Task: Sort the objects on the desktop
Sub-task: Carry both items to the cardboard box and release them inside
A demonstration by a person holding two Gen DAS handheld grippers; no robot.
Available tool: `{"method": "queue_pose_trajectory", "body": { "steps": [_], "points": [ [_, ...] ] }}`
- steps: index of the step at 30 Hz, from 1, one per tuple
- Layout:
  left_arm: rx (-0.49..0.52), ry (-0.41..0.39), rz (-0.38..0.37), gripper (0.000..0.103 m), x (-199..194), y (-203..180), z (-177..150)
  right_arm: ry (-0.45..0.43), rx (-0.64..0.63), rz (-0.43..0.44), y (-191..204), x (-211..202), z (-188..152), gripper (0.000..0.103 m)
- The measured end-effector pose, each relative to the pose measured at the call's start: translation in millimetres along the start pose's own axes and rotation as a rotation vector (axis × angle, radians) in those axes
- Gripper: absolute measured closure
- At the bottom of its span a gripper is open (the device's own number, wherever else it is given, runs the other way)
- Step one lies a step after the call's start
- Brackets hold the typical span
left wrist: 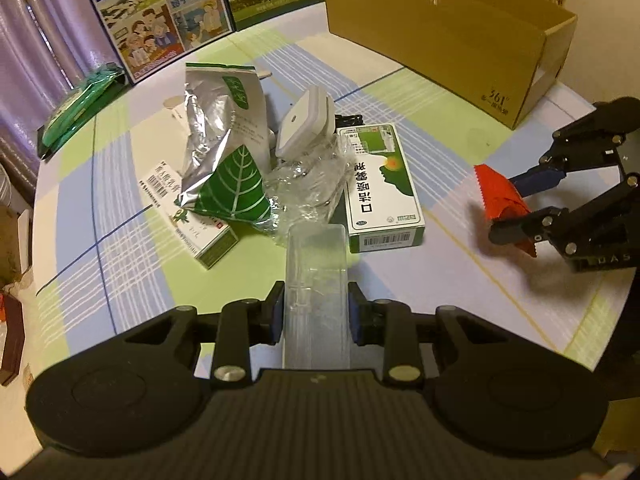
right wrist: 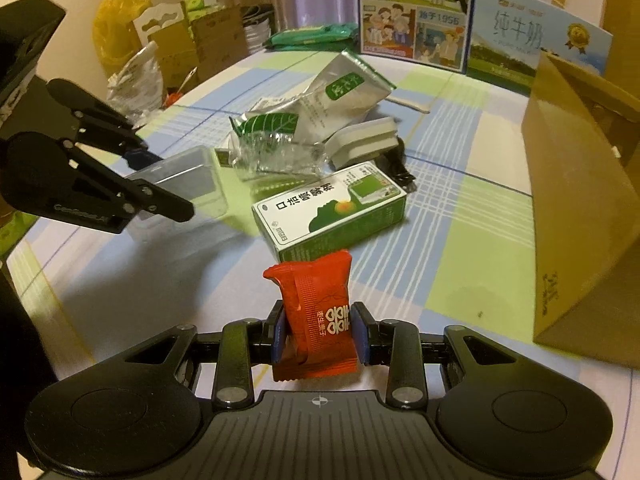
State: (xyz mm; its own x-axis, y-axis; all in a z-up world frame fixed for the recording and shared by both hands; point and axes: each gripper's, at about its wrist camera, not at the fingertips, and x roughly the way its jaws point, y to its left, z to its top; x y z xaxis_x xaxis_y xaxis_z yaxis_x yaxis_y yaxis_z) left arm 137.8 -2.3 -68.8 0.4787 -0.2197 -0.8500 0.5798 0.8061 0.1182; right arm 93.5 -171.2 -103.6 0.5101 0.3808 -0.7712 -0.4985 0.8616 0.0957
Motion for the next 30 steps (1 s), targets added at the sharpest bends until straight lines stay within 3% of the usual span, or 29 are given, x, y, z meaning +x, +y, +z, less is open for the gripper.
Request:
{"method": "queue_pose_trajectory", "body": {
  "steps": [7, 14, 22, 30],
  "points": [
    [-0.019, -0.038, 0.002, 0.077, -32.4, -19.5, 14.4, -0.063, 0.037, -0.035, -7.0, -41.8, 4.3, 0.072],
    [-0.018, -0.116, -0.024, 0.077, -59.0, -53.6, 61.0, -0.167, 0.073, -0.128, -35.1, -102.3, 18.2, 0.072],
    [0.024, -0.209, -0.088, 0.077, -68.8, -112.3, 134.7, -0.241, 0.139, -0.26, -104.3, -159.0, 28.7, 0.072],
    [0.041, -0.25, -0.152, 0.077, -42.5, -166.6, 200.5, -0.248, 0.229, -0.326, -179.1, -175.1, 26.1, 0.072]
  ]
}}
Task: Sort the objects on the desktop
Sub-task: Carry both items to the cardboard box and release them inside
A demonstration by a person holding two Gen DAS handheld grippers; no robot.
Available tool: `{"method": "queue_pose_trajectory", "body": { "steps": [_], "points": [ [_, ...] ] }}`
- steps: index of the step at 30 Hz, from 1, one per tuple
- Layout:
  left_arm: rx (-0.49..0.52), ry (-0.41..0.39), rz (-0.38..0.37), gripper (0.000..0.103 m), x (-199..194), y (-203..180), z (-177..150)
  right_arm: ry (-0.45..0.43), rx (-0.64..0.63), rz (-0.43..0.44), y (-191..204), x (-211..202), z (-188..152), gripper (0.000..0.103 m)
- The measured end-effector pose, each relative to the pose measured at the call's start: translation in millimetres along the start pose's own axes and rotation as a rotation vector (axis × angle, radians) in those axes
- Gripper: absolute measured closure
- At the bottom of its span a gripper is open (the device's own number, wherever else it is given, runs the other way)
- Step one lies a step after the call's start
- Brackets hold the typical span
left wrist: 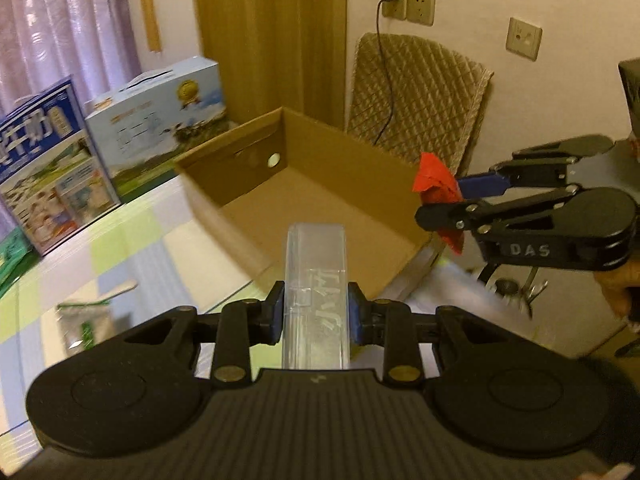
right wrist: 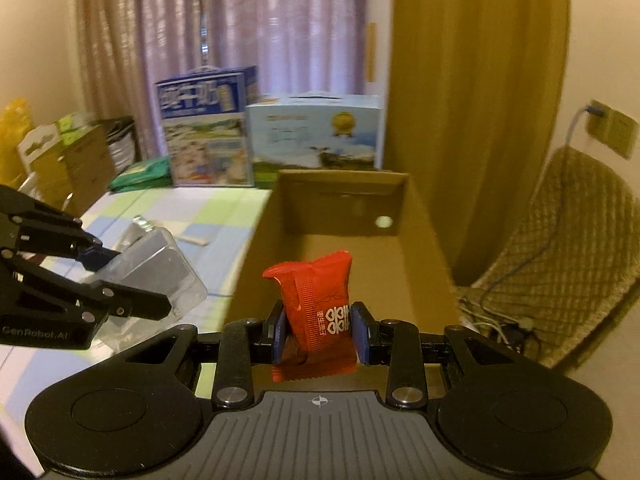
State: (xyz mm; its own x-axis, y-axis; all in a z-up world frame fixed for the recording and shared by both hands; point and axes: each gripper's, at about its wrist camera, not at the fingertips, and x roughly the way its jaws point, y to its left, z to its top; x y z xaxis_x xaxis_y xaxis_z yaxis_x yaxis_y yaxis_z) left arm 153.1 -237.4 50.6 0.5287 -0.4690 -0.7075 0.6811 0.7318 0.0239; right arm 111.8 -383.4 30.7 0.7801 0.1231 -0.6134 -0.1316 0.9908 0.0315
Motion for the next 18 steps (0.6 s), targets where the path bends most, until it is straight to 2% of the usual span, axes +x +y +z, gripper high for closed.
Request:
{"method": "queue_pose_trajectory", "body": {
  "steps": [7, 13, 14, 16, 18],
  "points": [
    [-0.007, -0.001, -0.027, 0.077, 42.5, -10.4, 28.3, 0.011, 0.047, -0.02, -33.7, 20.6, 3.8, 0.072],
    [-0.011, -0.001, -0.043, 0.077, 67.7, -9.3, 36.1, 0.013, 0.064, -0.023, -44.4, 34.8, 7.1, 0.072],
    [-0.018, -0.003, -0.042, 0.076, 70.1, -7.8, 36.6, 0.012, 0.067, -0.023, -45.3, 36.9, 8.2, 0.072],
    [-0.024, -0.012, -0.028, 0.066, 71.2, -4.4, 37.7, 0.012, 0.069, -0.019, -46.1, 40.3, 9.5, 0.072],
    [-0.023, -0.021, -0.02, 0.066, 69.3, -1.0, 37.8, 0.012, 0.068, -0.016, -46.5, 42.8, 9.5, 0.072]
  ]
}}
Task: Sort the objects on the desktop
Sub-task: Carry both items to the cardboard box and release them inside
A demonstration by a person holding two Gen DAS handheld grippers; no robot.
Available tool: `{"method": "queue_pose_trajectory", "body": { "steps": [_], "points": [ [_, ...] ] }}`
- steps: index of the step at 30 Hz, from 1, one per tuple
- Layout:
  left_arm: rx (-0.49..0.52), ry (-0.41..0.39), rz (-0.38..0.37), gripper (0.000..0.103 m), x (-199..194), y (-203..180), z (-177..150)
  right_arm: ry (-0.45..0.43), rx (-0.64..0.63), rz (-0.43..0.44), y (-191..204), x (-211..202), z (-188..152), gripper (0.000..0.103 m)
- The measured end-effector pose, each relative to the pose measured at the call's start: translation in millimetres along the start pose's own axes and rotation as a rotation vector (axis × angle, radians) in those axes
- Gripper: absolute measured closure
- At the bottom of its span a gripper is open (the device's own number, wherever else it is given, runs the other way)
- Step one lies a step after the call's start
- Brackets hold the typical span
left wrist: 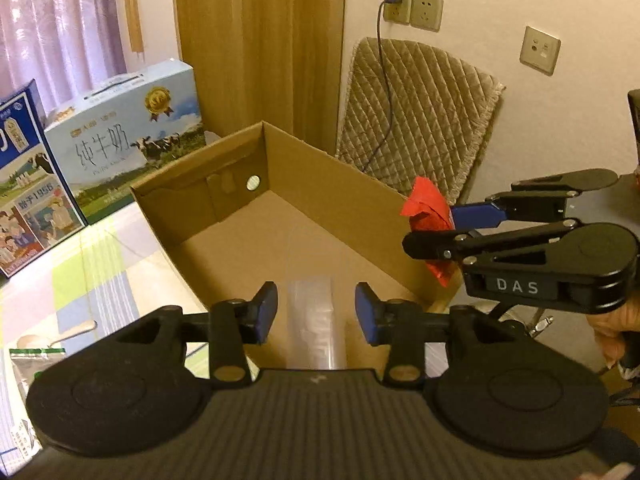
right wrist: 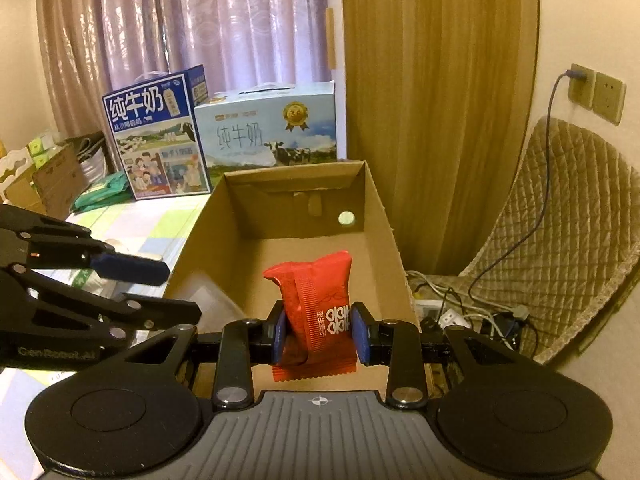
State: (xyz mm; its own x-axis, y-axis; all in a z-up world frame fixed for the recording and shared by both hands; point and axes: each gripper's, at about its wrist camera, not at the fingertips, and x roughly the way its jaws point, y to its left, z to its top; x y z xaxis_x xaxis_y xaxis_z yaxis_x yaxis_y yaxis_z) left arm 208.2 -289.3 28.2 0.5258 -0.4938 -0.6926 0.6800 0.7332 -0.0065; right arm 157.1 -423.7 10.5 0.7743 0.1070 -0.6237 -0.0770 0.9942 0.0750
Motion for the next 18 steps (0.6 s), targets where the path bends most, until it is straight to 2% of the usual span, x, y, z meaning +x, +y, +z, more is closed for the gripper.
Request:
{"method": "queue_pose_trajectory", "body": {
  "steps": [9, 12, 15, 16, 18],
  "points": [
    [-0.02, -0.008, 0.031, 0.063, -18.8, 14.5, -15.5, 0.016, 0.01, 0.01, 0.4, 11.1, 0.8, 0.072],
    [-0.04, -0.015, 0.034, 0.057, -25.2, 19.4, -22.6, 0.019, 0.016, 0.008, 0.6, 16.4, 2.9, 0.072],
    [-0.065, -0.025, 0.037, 0.056, -31.6, 24.1, -27.4, 0.019, 0.03, 0.0, -1.0, 22.7, 4.9, 0.071],
    [-0.069, -0.027, 0.04, 0.054, -34.2, 25.8, -29.3, 0.022, 0.037, 0.001, -1.9, 24.7, 5.3, 0.067],
    [-0.072, -0.03, 0.05, 0.051, -39.4, 28.3, -33.1, -0.002, 0.056, 0.008, -3.9, 22.8, 5.8, 0.043]
  ]
}}
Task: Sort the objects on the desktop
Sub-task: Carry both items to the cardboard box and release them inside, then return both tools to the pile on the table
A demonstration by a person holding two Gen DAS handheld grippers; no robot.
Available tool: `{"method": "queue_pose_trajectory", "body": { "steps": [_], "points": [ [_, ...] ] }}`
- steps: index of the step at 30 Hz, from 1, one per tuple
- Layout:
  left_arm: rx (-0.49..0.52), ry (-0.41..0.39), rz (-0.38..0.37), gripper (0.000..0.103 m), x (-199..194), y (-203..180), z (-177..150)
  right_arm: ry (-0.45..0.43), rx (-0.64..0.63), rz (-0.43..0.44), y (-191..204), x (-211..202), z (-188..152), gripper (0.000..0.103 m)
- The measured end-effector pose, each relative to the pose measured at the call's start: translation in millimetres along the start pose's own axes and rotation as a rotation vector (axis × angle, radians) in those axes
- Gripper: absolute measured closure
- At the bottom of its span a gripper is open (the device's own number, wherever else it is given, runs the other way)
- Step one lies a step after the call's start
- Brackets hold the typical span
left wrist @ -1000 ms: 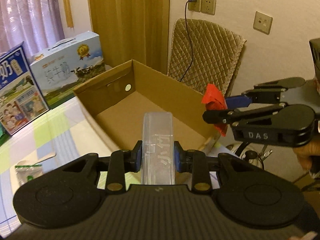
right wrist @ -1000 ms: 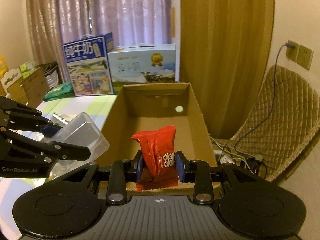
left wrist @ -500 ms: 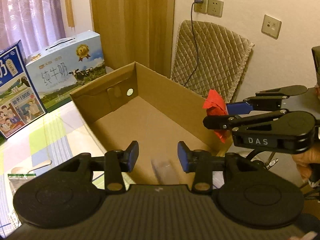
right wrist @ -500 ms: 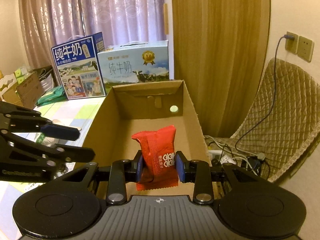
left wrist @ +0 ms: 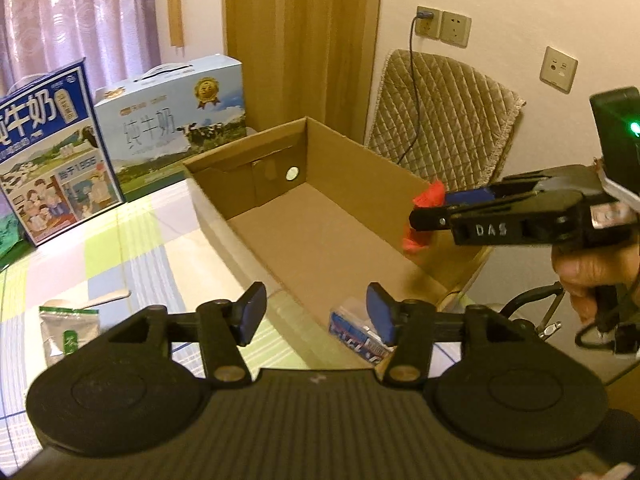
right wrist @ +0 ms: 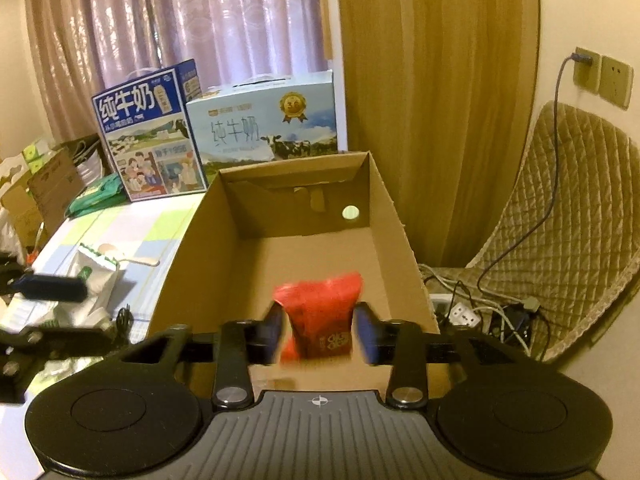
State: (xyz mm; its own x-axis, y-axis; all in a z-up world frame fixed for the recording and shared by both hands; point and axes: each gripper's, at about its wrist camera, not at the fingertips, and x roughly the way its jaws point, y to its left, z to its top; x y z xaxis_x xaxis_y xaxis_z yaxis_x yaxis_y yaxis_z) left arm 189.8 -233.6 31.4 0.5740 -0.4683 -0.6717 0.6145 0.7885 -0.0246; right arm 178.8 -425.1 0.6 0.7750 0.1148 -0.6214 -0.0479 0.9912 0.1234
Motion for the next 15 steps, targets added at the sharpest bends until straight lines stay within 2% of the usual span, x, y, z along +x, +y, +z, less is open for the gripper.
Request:
{"method": "queue_pose_trajectory", "body": {
  "steps": [7, 15],
  "points": [
    [-0.04, -0.006, 0.038, 0.046, -25.1, 22.7, -18.1, -0.058, 0.001, -0.009, 5.4, -29.7, -1.6, 0.038],
    [-0.09, -0.012, 0.102, 0.039, -69.2, 47.8, -51.3, -0.101, 0.028, 0.033, 38.6, -77.3, -28.2, 0.029]
  ]
}}
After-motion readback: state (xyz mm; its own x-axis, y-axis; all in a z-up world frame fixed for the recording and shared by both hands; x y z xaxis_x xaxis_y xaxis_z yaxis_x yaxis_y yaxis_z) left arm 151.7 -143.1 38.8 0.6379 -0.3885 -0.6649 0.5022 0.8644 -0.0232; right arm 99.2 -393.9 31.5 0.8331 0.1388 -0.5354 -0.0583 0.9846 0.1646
